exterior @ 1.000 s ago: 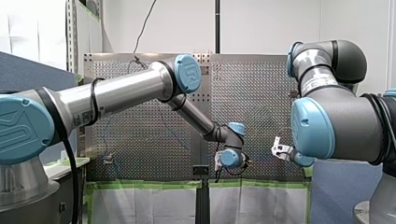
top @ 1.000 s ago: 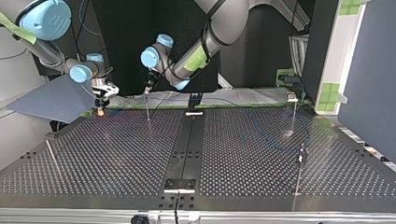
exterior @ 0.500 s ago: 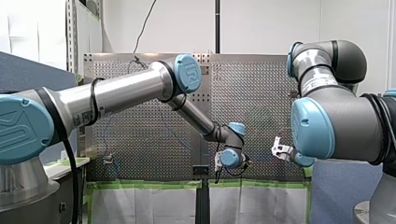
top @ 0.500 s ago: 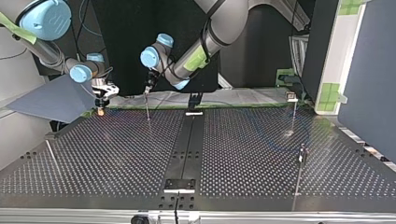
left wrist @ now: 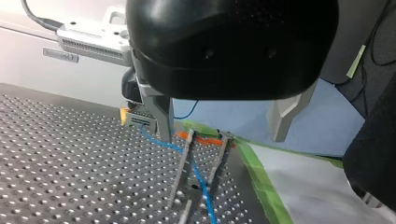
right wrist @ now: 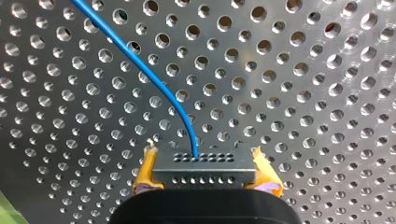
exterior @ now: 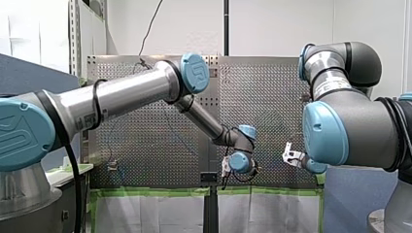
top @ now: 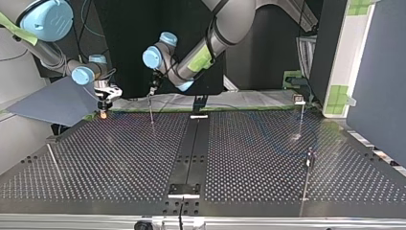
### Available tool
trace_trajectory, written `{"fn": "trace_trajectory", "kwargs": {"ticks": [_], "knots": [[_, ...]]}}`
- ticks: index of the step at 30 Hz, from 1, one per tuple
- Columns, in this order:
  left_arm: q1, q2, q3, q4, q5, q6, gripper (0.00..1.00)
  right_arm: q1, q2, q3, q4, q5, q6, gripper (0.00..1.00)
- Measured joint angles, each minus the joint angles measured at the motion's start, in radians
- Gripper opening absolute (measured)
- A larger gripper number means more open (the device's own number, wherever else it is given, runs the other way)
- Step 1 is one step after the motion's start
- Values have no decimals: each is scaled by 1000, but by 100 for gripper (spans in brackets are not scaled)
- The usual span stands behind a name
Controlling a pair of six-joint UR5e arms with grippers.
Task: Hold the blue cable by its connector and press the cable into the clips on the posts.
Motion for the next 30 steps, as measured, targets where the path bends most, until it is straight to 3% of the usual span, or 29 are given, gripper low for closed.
{"fn": "trace_trajectory", "kwargs": {"ticks": [7,15,30], "knots": [[-41,59,-59,46,-57,-37,98,1,1,0,0,0,0,0],[-27,142,-142,129,-130,-86,98,1,1,0,0,0,1,0],[-9,295,-295,282,-152,-151,98,1,1,0,9,-4,3,0]]}}
